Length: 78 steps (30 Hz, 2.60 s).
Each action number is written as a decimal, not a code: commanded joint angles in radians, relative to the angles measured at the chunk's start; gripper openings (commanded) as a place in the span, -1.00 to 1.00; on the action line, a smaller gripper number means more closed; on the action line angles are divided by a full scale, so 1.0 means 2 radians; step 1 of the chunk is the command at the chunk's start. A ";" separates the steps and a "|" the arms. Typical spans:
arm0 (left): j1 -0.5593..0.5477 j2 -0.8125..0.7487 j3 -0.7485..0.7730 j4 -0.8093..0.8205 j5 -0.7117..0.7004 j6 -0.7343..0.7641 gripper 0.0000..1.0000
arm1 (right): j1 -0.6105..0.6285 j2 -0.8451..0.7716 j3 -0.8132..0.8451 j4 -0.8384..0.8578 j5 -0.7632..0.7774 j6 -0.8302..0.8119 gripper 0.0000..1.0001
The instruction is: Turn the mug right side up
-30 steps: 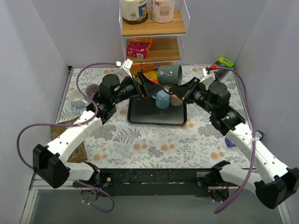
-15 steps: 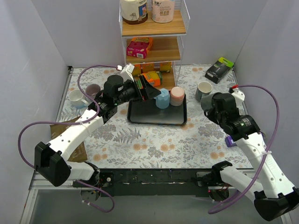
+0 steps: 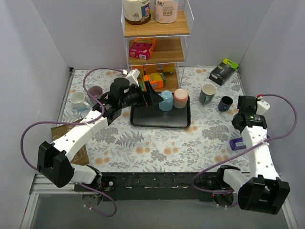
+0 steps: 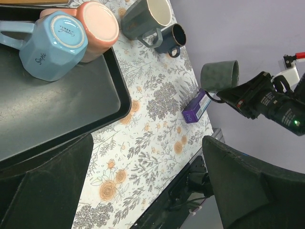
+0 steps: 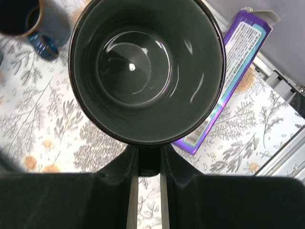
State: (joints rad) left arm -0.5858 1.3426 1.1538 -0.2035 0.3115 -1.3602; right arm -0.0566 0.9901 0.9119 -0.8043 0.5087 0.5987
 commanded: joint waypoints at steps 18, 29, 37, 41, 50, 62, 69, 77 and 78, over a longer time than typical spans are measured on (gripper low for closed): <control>0.005 -0.010 0.004 -0.009 -0.006 0.017 0.96 | -0.072 0.172 -0.017 0.270 -0.038 -0.138 -0.97; 0.006 -0.001 0.007 -0.013 0.000 0.021 0.96 | -0.072 0.237 0.019 0.230 -0.029 -0.132 -0.97; 0.007 -0.002 0.004 -0.016 -0.006 0.022 0.96 | -0.071 0.238 0.036 0.207 -0.049 -0.132 -0.22; 0.008 -0.001 0.005 -0.020 -0.011 0.025 0.96 | -0.072 0.221 0.044 0.191 -0.076 -0.128 0.01; 0.010 0.023 0.018 -0.018 -0.022 0.047 0.96 | -0.069 0.178 0.060 0.082 -0.150 -0.060 0.25; 0.010 0.153 0.080 0.009 -0.149 0.054 0.96 | -0.068 0.054 0.057 0.048 -0.250 -0.035 0.45; 0.009 0.242 0.153 -0.042 -0.295 -0.052 0.96 | -0.067 0.030 0.067 0.027 -0.271 -0.040 0.45; 0.008 0.315 0.206 -0.065 -0.330 -0.163 0.90 | -0.067 0.015 0.051 0.029 -0.288 -0.035 0.40; 0.008 0.326 0.212 -0.068 -0.334 -0.182 0.82 | -0.067 0.014 0.050 0.029 -0.288 -0.035 0.40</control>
State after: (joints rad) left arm -0.5690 1.9621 1.5127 -0.2817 -0.2523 -1.5684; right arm -0.1940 1.0428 0.9958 -0.7506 -0.0364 0.5217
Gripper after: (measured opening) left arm 0.959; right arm 0.699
